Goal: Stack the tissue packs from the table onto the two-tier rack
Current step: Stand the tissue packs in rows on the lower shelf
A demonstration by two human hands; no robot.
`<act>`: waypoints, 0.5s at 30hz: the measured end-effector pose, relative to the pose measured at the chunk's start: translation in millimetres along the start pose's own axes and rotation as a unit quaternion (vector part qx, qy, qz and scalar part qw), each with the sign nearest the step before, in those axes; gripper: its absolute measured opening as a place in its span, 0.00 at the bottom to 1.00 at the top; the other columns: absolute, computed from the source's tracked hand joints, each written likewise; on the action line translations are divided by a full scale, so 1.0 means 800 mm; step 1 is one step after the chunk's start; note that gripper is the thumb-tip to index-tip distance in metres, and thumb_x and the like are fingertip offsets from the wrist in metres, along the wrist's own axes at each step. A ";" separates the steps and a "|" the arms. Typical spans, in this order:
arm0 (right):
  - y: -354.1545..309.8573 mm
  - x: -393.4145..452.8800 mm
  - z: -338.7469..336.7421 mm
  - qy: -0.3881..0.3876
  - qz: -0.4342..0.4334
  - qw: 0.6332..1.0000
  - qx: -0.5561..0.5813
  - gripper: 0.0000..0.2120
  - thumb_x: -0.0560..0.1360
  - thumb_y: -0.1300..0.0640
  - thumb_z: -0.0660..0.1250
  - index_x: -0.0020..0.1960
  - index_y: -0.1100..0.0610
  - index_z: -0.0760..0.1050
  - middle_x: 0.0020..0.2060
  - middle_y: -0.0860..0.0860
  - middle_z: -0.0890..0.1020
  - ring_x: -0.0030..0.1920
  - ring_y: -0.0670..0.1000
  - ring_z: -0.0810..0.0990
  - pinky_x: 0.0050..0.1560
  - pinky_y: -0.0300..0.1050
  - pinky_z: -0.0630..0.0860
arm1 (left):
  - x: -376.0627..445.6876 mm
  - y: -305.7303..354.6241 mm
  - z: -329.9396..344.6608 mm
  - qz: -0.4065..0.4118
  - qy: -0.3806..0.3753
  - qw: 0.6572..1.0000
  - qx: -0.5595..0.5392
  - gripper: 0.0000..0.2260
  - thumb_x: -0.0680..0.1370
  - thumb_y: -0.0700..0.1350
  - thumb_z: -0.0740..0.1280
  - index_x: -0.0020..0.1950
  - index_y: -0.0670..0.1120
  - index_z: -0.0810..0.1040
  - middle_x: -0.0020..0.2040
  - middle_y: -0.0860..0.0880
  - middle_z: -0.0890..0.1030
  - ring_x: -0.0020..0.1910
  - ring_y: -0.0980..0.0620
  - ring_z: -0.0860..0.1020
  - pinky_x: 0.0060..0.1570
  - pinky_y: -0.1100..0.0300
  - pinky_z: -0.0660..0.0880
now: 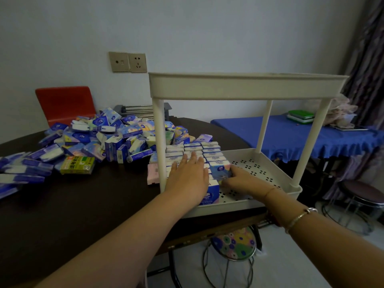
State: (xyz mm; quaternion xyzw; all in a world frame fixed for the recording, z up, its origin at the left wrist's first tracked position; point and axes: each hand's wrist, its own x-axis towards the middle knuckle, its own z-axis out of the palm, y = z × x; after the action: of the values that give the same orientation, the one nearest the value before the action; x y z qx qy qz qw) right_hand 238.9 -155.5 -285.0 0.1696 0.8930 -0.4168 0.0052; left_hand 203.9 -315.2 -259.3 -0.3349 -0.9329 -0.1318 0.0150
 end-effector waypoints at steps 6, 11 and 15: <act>-0.002 -0.049 -0.013 0.164 -0.060 0.979 -0.103 0.20 0.76 0.58 0.63 0.67 0.56 0.67 0.63 0.54 0.74 0.52 0.48 0.72 0.44 0.36 0.68 | -0.021 0.008 -0.012 0.043 0.075 0.996 -0.007 0.19 0.84 0.47 0.50 0.74 0.47 0.64 0.77 0.50 0.59 0.76 0.51 0.55 0.75 0.51 0.49; -0.025 -0.102 -0.009 0.218 -0.170 0.958 -0.078 0.09 0.75 0.59 0.63 0.54 0.49 0.70 0.53 0.47 0.77 0.47 0.40 0.74 0.38 0.29 0.70 | -0.059 0.007 -0.035 0.099 0.117 0.987 -0.041 0.18 0.83 0.45 0.53 0.73 0.47 0.66 0.75 0.51 0.63 0.74 0.55 0.57 0.74 0.58 0.51; -0.067 -0.144 0.010 0.207 -0.248 0.945 -0.053 0.11 0.75 0.58 0.62 0.56 0.47 0.70 0.54 0.43 0.76 0.50 0.40 0.75 0.45 0.32 0.72 | -0.108 -0.024 -0.050 0.136 0.158 0.973 -0.102 0.16 0.82 0.44 0.56 0.70 0.50 0.70 0.72 0.56 0.66 0.71 0.60 0.60 0.72 0.62 0.55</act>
State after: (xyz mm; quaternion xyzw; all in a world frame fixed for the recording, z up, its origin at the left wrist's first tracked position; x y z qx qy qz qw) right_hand 329.6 -227.5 -232.9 0.0253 0.9092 -0.3122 -0.2743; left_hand 256.3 -393.7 -235.1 -0.4334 -0.8460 -0.2740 0.1459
